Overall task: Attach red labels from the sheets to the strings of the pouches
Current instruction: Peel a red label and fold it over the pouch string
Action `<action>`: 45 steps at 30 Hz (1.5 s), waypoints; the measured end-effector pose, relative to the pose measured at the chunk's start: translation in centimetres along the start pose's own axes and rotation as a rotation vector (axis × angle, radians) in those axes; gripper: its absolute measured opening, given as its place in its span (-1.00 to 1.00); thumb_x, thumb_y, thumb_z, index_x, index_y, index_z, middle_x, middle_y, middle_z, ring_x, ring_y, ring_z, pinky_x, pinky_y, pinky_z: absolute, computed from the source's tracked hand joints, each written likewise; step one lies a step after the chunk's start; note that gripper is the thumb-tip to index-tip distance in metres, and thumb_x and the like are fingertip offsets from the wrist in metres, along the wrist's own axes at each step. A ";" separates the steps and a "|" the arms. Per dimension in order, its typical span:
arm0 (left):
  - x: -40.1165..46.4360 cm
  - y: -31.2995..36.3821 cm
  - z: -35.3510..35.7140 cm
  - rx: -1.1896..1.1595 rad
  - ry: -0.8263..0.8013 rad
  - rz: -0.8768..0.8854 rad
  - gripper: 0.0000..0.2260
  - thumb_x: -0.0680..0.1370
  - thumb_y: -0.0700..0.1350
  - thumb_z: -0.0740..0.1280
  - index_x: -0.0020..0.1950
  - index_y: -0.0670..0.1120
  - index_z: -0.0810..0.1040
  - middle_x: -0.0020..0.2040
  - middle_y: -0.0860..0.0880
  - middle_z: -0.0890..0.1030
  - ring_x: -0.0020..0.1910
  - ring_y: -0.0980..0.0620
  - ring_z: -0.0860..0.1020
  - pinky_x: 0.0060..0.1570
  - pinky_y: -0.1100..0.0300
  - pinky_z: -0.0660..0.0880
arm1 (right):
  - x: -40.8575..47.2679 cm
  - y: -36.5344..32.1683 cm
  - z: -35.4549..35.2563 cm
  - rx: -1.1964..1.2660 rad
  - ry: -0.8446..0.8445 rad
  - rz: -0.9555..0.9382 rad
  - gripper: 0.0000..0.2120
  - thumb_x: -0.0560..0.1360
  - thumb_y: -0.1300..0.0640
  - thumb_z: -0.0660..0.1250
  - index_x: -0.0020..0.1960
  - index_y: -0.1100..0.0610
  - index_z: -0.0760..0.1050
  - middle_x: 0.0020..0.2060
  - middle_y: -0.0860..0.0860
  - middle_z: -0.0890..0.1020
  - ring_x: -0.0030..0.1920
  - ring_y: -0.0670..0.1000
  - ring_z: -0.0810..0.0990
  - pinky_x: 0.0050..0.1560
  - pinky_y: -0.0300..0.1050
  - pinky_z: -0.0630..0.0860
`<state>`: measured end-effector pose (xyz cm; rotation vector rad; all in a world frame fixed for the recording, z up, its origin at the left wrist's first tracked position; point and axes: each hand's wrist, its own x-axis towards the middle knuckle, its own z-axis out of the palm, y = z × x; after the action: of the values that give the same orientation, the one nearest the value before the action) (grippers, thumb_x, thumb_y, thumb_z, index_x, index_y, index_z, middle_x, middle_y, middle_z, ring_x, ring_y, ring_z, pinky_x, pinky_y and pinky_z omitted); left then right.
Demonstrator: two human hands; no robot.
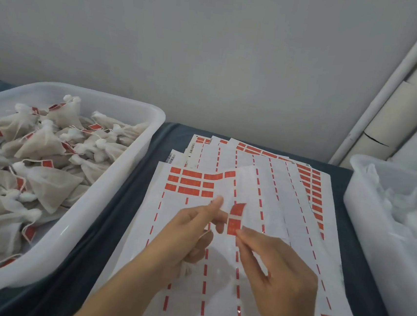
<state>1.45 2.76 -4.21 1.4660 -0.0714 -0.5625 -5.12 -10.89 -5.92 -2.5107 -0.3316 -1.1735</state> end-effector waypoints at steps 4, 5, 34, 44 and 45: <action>-0.2 0.0 0.4 0.085 -0.033 0.062 -0.57 0.17 0.36 0.29 -0.26 0.03 0.62 -0.26 -0.23 0.51 -0.54 0.12 0.21 -0.52 0.34 0.22 | -0.2 0.5 -0.3 0.006 0.030 0.060 -0.49 0.57 -0.15 0.06 -0.07 0.18 0.66 -0.17 -0.01 0.70 -0.08 -0.19 0.55 -0.03 -0.37 0.45; -0.3 0.0 0.4 0.090 -0.058 0.083 -0.60 0.15 0.31 0.34 -0.26 0.03 0.61 -0.37 -0.13 0.50 -0.57 0.13 0.21 -0.54 0.34 0.23 | -0.4 0.6 -0.3 0.010 0.032 0.069 -0.49 0.57 -0.15 0.06 -0.08 0.17 0.66 -0.17 -0.01 0.70 -0.10 -0.17 0.59 -0.05 -0.36 0.47; 0.5 -0.2 2.1 -0.006 -0.056 0.021 -0.42 0.17 0.37 0.02 0.00 0.08 0.48 -0.21 -0.03 0.59 -0.39 0.06 0.54 -0.51 0.38 0.41 | -0.8 -0.5 0.1 0.387 -0.254 0.292 -0.30 0.39 -0.12 0.28 0.42 -0.35 0.00 0.11 -0.48 0.42 0.18 -0.32 0.45 0.17 -0.65 0.12; 0.4 -0.7 1.6 0.064 -0.196 0.134 -0.49 0.18 0.37 -0.10 0.01 0.24 0.34 -0.18 0.30 0.58 0.14 -0.04 0.55 -0.18 0.34 0.50 | -1.1 0.2 0.5 0.403 -0.274 0.328 -0.34 0.37 -0.18 0.22 0.37 -0.43 -0.02 0.13 -0.62 0.32 0.22 -0.45 0.33 0.04 -0.75 0.07; 0.3 -0.7 1.5 0.050 -0.202 0.134 -0.47 0.17 0.38 -0.10 0.01 0.23 0.34 -0.12 0.30 0.54 0.25 -0.11 0.48 -0.15 0.34 0.48 | -1.1 0.2 0.5 0.394 -0.277 0.323 -0.35 0.37 -0.18 0.22 0.37 -0.41 -0.01 0.15 -0.63 0.29 0.22 -0.47 0.31 0.02 -0.77 0.06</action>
<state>0.89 1.25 -4.78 1.4365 -0.3420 -0.6009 -5.40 -10.93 -7.16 -2.2627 -0.1913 -0.5732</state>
